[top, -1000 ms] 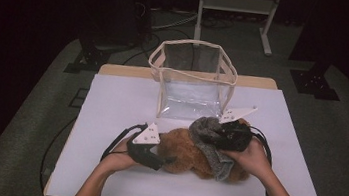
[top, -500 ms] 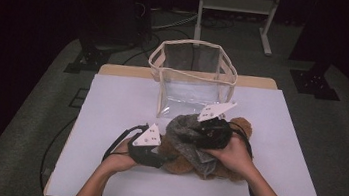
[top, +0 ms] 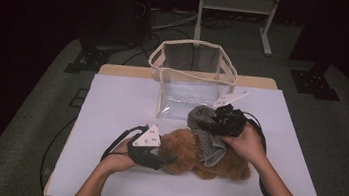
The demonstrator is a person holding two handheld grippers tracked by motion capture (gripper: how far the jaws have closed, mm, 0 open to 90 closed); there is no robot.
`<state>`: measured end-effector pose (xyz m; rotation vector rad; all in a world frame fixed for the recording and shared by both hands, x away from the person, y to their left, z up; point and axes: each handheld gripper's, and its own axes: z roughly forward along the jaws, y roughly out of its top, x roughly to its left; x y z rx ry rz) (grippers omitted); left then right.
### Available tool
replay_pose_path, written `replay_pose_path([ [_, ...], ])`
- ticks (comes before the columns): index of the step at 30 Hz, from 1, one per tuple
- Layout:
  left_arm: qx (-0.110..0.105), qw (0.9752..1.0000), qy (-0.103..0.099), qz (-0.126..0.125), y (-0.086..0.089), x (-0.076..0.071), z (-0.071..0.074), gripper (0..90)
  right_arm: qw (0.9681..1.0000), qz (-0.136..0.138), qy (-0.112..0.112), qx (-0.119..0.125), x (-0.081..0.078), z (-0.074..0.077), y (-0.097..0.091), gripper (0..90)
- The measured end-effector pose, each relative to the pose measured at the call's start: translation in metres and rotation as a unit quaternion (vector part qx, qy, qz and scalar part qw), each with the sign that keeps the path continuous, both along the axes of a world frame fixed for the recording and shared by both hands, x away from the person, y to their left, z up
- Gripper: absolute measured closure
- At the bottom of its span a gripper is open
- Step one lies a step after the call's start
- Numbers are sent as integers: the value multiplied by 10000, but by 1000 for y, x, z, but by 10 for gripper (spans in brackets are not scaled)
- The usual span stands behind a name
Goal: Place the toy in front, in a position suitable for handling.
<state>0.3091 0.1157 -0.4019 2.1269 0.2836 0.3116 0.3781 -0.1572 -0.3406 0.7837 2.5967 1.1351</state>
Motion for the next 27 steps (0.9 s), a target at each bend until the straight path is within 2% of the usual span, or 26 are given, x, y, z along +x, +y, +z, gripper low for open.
replay_pose_path([
  [8,52,10000,40,-63,4,0,1,338,10000,-10,69,-30,-9,-1,-16,727],
  [13,101,9999,131,29,4,3,-4,185,9999,-70,96,32,-16,-4,-26,730],
  [16,158,9993,321,77,5,6,-11,143,9999,-82,81,54,-18,-5,-30,731],
  [18,98,9991,395,68,8,8,-15,149,9999,-73,56,64,-20,-6,-31,731],
  [22,-14,9995,322,-17,8,8,-16,294,9999,-44,18,116,-24,-1,-27,729],
  [25,-181,9994,281,7,6,6,-12,323,9993,192,1,309,-30,6,-17,727],
  [26,-261,9993,282,-5,5,6,-10,328,9990,314,-1,322,-33,8,-11,725],
  [27,-248,9994,256,-30,5,6,-9,329,9988,409,-62,261,-37,8,-5,725],
])
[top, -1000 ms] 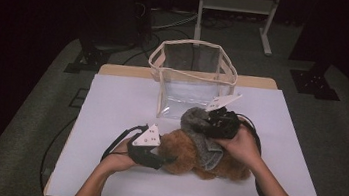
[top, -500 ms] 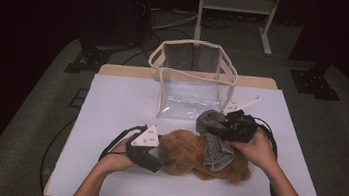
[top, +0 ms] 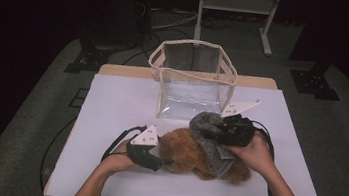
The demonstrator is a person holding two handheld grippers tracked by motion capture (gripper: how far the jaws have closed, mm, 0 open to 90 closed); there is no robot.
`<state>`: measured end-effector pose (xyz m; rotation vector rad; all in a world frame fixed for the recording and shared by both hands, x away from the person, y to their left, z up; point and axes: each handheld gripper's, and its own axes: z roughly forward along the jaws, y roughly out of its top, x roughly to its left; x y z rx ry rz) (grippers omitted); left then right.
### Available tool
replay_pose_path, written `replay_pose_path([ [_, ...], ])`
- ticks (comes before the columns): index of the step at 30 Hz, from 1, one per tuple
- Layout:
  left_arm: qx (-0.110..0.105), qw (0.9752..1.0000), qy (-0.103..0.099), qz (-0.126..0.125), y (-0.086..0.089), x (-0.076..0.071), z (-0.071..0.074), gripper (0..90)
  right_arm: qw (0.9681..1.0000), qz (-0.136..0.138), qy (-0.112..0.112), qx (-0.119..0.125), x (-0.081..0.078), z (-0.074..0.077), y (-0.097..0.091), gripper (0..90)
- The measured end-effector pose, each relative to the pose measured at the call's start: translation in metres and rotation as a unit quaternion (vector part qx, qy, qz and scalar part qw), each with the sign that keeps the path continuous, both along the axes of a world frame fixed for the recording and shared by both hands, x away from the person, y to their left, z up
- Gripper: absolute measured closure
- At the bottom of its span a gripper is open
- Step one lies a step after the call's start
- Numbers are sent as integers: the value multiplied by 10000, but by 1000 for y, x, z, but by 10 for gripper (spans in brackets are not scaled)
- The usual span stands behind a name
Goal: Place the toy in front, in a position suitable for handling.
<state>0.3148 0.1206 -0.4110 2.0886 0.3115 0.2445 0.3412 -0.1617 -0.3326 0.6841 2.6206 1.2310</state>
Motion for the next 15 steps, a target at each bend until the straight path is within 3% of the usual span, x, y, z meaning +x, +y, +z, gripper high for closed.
replay_pose_path([
  [2,80,10000,-30,2,0,-1,-2,327,9997,69,-107,-224,-5,-1,9,725],
  [5,66,9999,89,55,3,2,-8,284,9982,29,-175,-574,-4,-9,6,728],
  [6,47,9999,88,70,4,3,-9,257,9981,10,-142,-591,-4,-13,3,731],
  [11,97,9997,147,189,6,8,-18,118,9992,-164,11,-356,0,-22,-14,736],
  [15,24,9993,327,204,6,13,-26,77,9996,-185,96,-208,3,-26,-18,738],
])
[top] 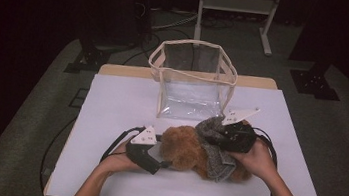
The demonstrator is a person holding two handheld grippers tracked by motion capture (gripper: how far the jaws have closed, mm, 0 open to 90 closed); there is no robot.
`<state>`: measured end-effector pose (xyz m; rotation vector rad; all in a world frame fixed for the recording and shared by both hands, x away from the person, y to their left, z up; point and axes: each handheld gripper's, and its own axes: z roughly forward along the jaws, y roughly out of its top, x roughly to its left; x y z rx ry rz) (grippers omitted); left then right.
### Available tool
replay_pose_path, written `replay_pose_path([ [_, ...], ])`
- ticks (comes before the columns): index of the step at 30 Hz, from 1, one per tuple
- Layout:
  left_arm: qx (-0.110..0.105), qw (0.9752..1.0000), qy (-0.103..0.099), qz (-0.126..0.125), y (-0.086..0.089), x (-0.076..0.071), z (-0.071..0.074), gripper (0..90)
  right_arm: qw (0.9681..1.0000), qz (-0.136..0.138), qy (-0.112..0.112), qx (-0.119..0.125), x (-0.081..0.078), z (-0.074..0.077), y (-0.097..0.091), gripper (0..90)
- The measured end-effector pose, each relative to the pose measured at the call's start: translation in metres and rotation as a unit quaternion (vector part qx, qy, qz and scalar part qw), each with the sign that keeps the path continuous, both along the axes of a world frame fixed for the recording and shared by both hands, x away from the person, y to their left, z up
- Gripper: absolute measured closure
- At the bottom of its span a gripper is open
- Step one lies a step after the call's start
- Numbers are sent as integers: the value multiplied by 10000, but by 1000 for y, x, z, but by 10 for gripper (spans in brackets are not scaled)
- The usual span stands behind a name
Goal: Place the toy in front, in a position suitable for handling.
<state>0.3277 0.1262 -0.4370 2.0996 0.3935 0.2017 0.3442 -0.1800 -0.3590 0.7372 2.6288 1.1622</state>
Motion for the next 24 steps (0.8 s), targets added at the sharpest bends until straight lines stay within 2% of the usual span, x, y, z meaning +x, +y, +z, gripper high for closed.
replay_pose_path([
  [3,-161,9997,194,-64,-5,4,-3,33,10000,4,34,72,0,-1,-3,739],
  [7,-336,9988,332,-102,-8,7,-8,25,9998,-6,104,170,0,-3,-6,739],
  [10,-428,9987,249,-99,-7,6,-7,151,9997,-5,138,192,0,-3,-6,739],
  [12,-450,9989,63,-89,-6,2,-1,236,9995,19,167,273,0,-4,-6,738],
  [15,-531,9984,-191,-86,-4,-2,15,316,9984,96,223,512,-1,-3,-4,738],
  [17,-591,9979,-263,-97,-4,-4,26,341,9980,89,184,592,-2,0,-3,739],
  [19,-625,9973,-373,-119,-2,-6,40,351,9964,116,202,818,-2,5,-2,741],
  [22,-601,9964,-587,-108,3,-8,66,362,9938,152,191,1087,-2,15,-1,743],
  [24,-505,9954,-812,-90,7,-10,86,367,9917,184,136,1262,-2,25,1,747],
])
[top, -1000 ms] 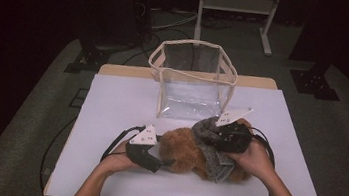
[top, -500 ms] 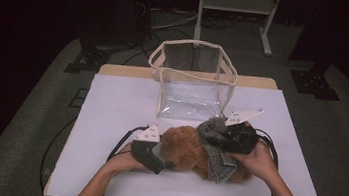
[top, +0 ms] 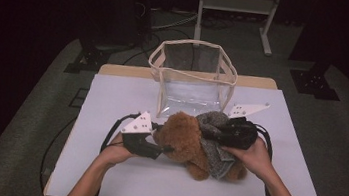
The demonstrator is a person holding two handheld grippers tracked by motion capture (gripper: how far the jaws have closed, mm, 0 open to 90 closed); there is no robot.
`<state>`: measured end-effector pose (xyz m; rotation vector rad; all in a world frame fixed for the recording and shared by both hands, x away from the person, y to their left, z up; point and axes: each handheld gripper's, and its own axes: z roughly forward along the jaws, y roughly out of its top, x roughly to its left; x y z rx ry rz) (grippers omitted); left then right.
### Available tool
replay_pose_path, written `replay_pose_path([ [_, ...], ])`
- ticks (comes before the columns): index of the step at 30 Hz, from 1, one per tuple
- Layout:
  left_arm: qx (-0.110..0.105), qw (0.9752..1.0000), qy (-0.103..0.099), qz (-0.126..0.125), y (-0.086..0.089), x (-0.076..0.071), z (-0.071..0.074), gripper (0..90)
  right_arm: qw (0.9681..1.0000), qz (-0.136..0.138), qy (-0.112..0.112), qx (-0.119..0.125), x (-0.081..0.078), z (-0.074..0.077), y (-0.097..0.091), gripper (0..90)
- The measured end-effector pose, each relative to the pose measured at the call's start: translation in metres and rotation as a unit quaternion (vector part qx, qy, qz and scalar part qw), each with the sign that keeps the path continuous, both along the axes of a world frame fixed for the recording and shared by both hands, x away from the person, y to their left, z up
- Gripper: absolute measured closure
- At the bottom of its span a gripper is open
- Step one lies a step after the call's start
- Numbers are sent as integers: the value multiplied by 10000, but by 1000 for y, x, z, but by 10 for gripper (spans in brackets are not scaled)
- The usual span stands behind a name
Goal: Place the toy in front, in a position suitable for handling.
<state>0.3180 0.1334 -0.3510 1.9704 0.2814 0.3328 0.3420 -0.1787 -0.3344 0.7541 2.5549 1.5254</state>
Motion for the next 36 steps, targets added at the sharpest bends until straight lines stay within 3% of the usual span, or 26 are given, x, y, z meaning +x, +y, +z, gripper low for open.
replay_pose_path([
  [7,165,9979,-626,-2,14,-10,67,377,9972,170,-28,721,1,28,9,751],
  [9,245,9972,-708,-48,15,-12,79,376,9961,241,-14,845,-1,31,11,751],
  [11,297,9972,-678,-94,13,-13,80,374,9953,300,47,917,-3,29,10,750],
  [14,409,9972,-611,-150,4,-11,67,367,9965,250,169,774,-3,18,2,748],
  [17,204,9980,-572,-169,-6,-8,59,365,9972,54,208,717,-2,17,-17,745],
  [19,225,9977,-620,-177,-15,-6,61,358,9980,-56,39,635,-2,29,-27,744],
  [22,305,9968,-716,-201,-31,-4,68,348,9978,-76,-311,573,-5,61,-32,744],
  [25,426,9957,-780,-250,-46,-2,73,347,9968,-17,-682,422,-8,97,-27,741],
  [28,507,9944,-853,-370,-61,-1,76,346,9956,86,-908,225,-9,122,-18,740],
  [31,604,9928,-918,-471,-76,-1,81,341,9944,260,-1020,-129,-11,133,-3,741],
  [34,781,9913,-959,-449,-85,1,82,320,9921,204,-1063,-637,-12,127,6,741],
  [36,754,9915,-953,-460,-85,2,80,292,9930,164,-990,-628,-9,119,2,742],
])
